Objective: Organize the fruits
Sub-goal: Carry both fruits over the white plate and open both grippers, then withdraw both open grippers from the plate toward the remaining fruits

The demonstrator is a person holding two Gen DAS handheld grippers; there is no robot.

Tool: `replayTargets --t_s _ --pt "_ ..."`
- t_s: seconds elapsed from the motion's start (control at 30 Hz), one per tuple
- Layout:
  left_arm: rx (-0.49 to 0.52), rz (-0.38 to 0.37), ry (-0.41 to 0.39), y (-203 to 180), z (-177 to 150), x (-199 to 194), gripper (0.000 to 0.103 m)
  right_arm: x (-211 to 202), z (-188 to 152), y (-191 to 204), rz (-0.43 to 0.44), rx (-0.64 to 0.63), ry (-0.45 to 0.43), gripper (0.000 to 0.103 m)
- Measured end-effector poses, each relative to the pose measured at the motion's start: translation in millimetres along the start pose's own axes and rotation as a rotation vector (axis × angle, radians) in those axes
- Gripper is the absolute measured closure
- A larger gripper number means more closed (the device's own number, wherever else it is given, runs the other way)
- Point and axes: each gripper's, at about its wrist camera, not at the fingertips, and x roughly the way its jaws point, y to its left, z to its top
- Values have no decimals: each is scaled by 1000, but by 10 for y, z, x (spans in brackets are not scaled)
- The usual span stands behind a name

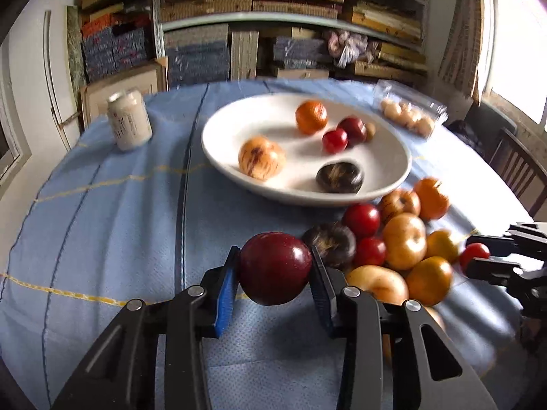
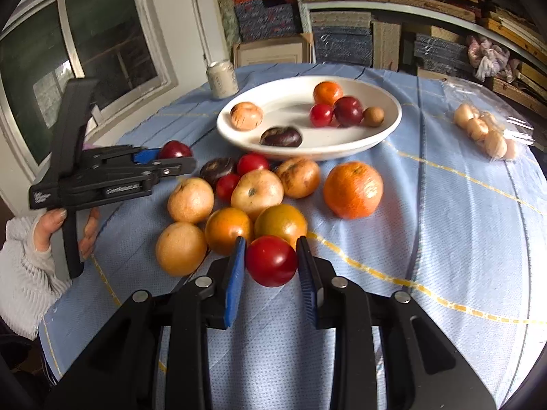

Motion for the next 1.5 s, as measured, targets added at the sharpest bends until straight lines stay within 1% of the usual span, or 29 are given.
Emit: replayTargets --t_s 0.1,0.2,0.27,0.37,0.4,0.53,0.63,0.73,0.83,0.93,0.97,1.03,1.1,1.17,1.23,1.27,1.3,1.33,1.37,1.4,1.43,1.5 --pt "-14 -7 -34 -2 124 -88 64 -93 32 -79 -13 35 -44 74" --pt "-24 8 -28 31 344 -5 64 -151 75 -171 -23 68 -77 74" --pt "-47 2 -16 80 520 105 64 -183 170 -210 -30 78 -97 74" --pt "-106 -13 -27 181 807 266 64 -152 458 -221 -49 54 -109 74" --pt "-119 -14 -32 200 862 296 64 -99 610 -224 -47 47 -104 74" --pt "-154 -2 -35 264 1084 485 64 146 1011 -250 -39 48 -109 74" --pt "-171 -7 -9 295 1207 694 64 419 1185 -309 -11 83 -102 74" --pt "-171 -10 12 313 1250 871 63 660 1239 -355 -3 100 -75 74" --pt "-165 -16 35 338 1251 1015 63 839 1235 -398 -36 85 -38 74" --pt "-168 -23 61 380 1227 1139 63 946 1220 -480 -50 100 -3 72" --pt "-172 -23 67 397 1221 1162 63 958 1212 -506 -56 106 -1 64" --pt "-178 -24 66 426 1203 1165 61 937 1202 -537 -64 120 -20 51" --pt "-179 -32 48 446 1211 1092 58 872 1211 -539 -61 121 -43 51" --pt "-176 -28 20 440 1222 961 50 708 1251 -489 -54 111 -89 51" --pt "-173 -17 -27 440 1222 726 36 523 1298 -407 -40 94 -135 51" --pt "-179 -12 -49 439 1219 615 32 401 1319 -366 -35 87 -163 50" --pt "-189 -11 -74 429 1199 468 24 290 1317 -317 -29 82 -187 47" --pt "-197 -14 -86 419 1158 359 16 143 1303 -259 -17 73 -213 36" --pt "-199 -19 -87 401 1119 296 13 42 1279 -224 -7 67 -231 24" --pt "-185 -18 -75 356 1039 212 10 -54 1239 -185 2 63 -250 20" --pt "-160 -6 -61 307 957 150 10 -170 1155 -140 16 58 -268 15" --pt "-104 28 -41 200 790 55 10 -313 975 -66 26 34 -260 14"
